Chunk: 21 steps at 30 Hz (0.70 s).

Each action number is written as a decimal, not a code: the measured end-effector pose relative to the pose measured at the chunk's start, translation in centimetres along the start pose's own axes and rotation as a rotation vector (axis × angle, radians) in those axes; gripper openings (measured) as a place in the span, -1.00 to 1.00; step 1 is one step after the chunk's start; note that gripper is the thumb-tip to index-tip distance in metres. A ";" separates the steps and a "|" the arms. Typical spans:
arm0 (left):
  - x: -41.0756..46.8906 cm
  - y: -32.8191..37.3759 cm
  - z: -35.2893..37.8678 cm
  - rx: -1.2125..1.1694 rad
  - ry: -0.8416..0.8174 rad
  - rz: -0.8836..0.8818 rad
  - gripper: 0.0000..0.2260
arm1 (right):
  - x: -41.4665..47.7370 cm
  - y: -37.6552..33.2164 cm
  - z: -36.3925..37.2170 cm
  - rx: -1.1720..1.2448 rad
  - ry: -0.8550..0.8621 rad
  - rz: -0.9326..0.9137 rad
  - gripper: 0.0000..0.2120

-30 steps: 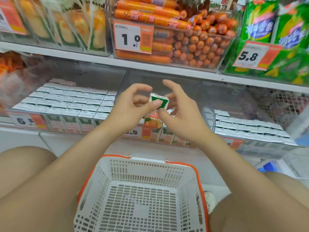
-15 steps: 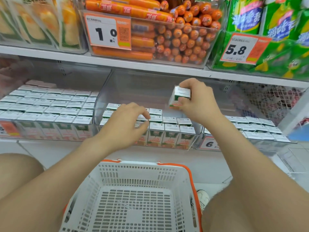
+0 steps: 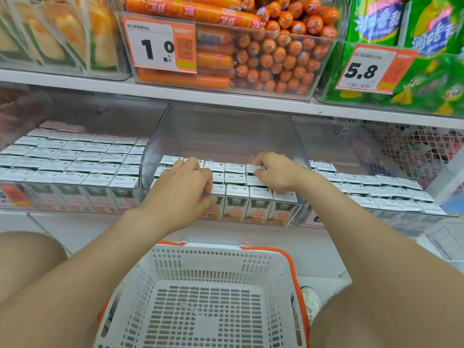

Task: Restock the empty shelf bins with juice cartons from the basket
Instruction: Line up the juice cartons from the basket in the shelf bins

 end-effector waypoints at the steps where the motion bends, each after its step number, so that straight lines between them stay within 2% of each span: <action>1: -0.1 -0.1 0.1 -0.008 0.007 -0.012 -0.82 | -0.3 0.0 0.0 -0.030 -0.010 -0.007 -0.62; 3: -0.3 -0.3 0.2 -0.018 0.022 -0.031 -0.83 | -1.4 -0.8 -0.2 -0.089 0.025 -0.035 -0.64; 5: -0.6 -0.4 0.3 -0.020 0.052 -0.053 -0.83 | -3.0 -2.0 -0.4 -0.142 0.153 -0.105 -0.64; 7: -1.0 -0.3 0.7 -0.012 0.099 -0.068 -0.85 | -5.3 -3.4 -0.4 -0.099 0.289 -0.225 -0.65; 9: -1.7 0.3 1.4 -0.006 0.157 -0.070 -0.89 | -7.5 -4.4 0.4 -0.071 0.330 -0.293 -0.72; 11: -2.4 0.8 2.1 -0.008 0.217 -0.084 -0.91 | -8.5 -4.7 2.1 -0.177 0.299 -0.280 -0.75; 14: -2.9 0.8 2.8 -0.056 0.275 -0.103 -0.90 | -8.4 -4.9 4.5 -0.352 0.387 -0.279 -0.67; 17: -2.9 0.4 3.0 -0.123 0.291 -0.097 -0.89 | -8.2 -4.8 5.0 -0.328 0.453 -0.281 -0.60; 21: -2.3 0.8 2.7 -0.114 0.359 -0.123 -0.86 | -8.1 -4.7 3.5 -0.319 0.569 -0.294 -0.74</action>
Point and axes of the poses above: each hand's wrist, its own x-axis towards the middle knuckle, its own z-axis out of the palm, y = z × x, the point moved 4 cm from there along x, towards the middle knuckle, and after that the axes turned 1 degree about y, right-handed, at the moved point
